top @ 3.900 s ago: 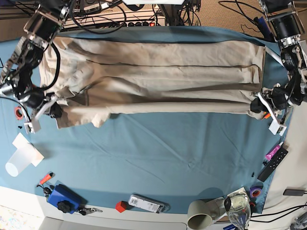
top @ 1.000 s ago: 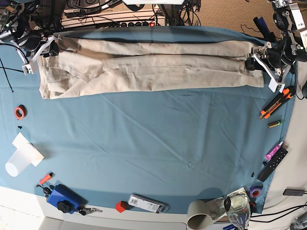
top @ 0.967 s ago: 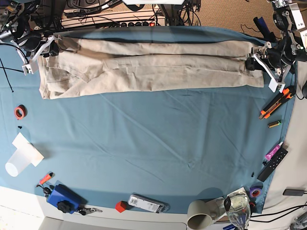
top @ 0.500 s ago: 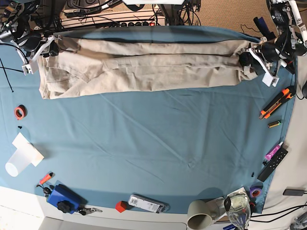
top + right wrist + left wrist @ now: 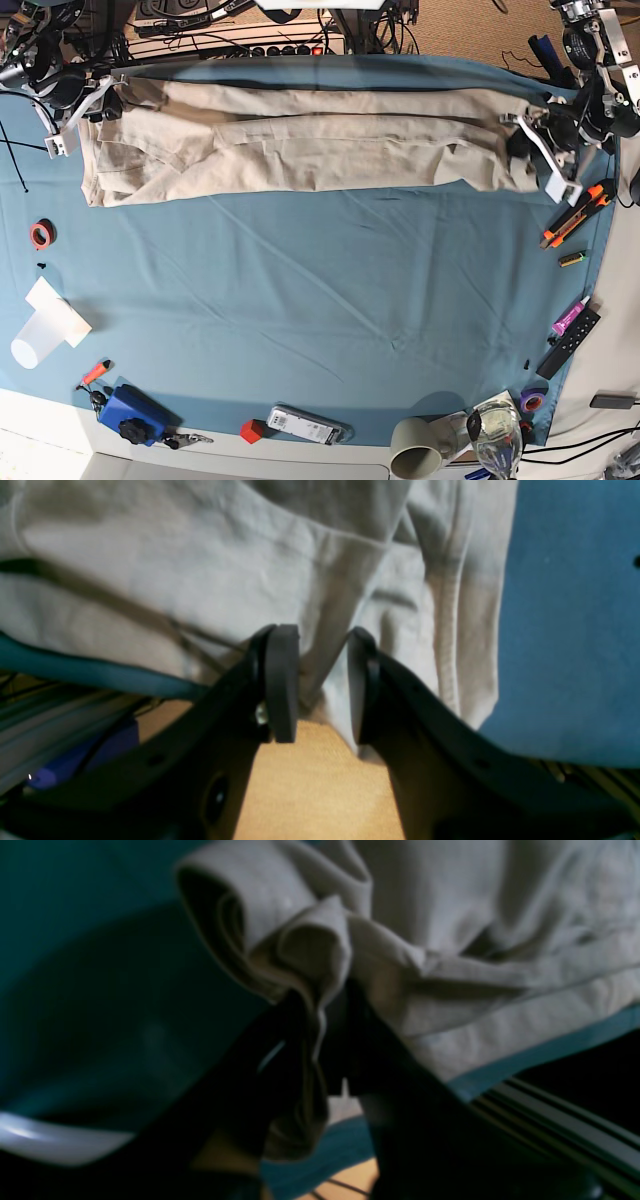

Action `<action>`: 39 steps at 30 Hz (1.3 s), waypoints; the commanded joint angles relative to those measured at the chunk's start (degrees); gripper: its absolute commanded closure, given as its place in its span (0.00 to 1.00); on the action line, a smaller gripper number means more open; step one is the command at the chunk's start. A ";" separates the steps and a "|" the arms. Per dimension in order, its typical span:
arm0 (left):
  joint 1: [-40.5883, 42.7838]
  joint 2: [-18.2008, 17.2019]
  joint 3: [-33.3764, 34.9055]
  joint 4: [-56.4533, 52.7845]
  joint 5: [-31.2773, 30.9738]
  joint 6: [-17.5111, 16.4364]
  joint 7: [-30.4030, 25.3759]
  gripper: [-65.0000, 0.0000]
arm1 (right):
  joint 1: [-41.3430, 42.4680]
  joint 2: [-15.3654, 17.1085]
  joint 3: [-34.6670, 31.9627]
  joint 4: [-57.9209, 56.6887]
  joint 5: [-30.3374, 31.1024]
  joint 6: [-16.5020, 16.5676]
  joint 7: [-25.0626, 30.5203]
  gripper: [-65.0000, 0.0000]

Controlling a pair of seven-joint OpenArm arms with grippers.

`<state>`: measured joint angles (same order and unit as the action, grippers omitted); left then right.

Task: Fold the T-shirt properly
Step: 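Hold both ends of the folded strip and pull it straight, then carry the strip end with the left gripper toward the middle, folding it over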

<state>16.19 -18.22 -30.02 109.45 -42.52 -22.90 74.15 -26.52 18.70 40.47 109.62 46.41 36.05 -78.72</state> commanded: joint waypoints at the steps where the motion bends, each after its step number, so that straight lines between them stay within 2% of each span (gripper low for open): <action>1: -0.13 -0.85 -0.28 2.34 0.92 0.79 -1.05 1.00 | -0.11 0.98 0.57 1.01 0.28 0.11 1.38 0.74; 4: 0.90 -0.83 -0.28 6.21 3.39 2.36 -2.23 1.00 | -0.11 0.98 0.57 1.01 0.28 0.13 1.42 0.74; 7: 2.58 -0.83 -0.28 9.86 2.19 2.23 -2.25 1.00 | -0.11 0.98 0.57 1.01 0.28 0.13 1.42 0.74; 13: 7.34 0.31 -0.26 18.64 -5.46 -2.47 -3.43 1.00 | 0.02 1.01 0.57 1.01 0.28 0.11 2.69 0.74; 16: 7.91 1.90 0.28 21.64 -7.80 -3.21 -3.93 1.00 | 0.02 0.98 0.57 1.01 0.31 0.11 2.69 0.74; 17: 7.89 2.38 0.79 21.88 -7.93 -4.09 -4.17 1.00 | 0.02 0.98 0.57 1.01 0.31 0.11 2.67 0.74; 23: 7.43 2.84 10.16 21.88 -7.96 -4.17 -4.22 1.00 | 0.02 0.98 0.57 1.01 0.31 0.11 2.67 0.74; 30: 4.39 8.55 22.91 21.88 -2.99 -3.96 -6.69 1.00 | 0.02 0.98 0.57 1.01 0.31 0.11 2.64 0.74; 33: 2.89 10.95 29.18 21.86 1.97 -3.65 -8.46 1.00 | 0.02 0.98 0.57 1.01 0.28 0.11 2.56 0.74; 39: 0.33 13.46 39.41 20.17 13.92 1.05 -13.84 1.00 | 0.00 0.98 0.57 1.01 0.28 0.11 2.43 0.74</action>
<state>16.88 -5.23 9.41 128.75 -27.55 -21.71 62.00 -26.52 18.70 40.47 109.62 46.17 36.05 -77.12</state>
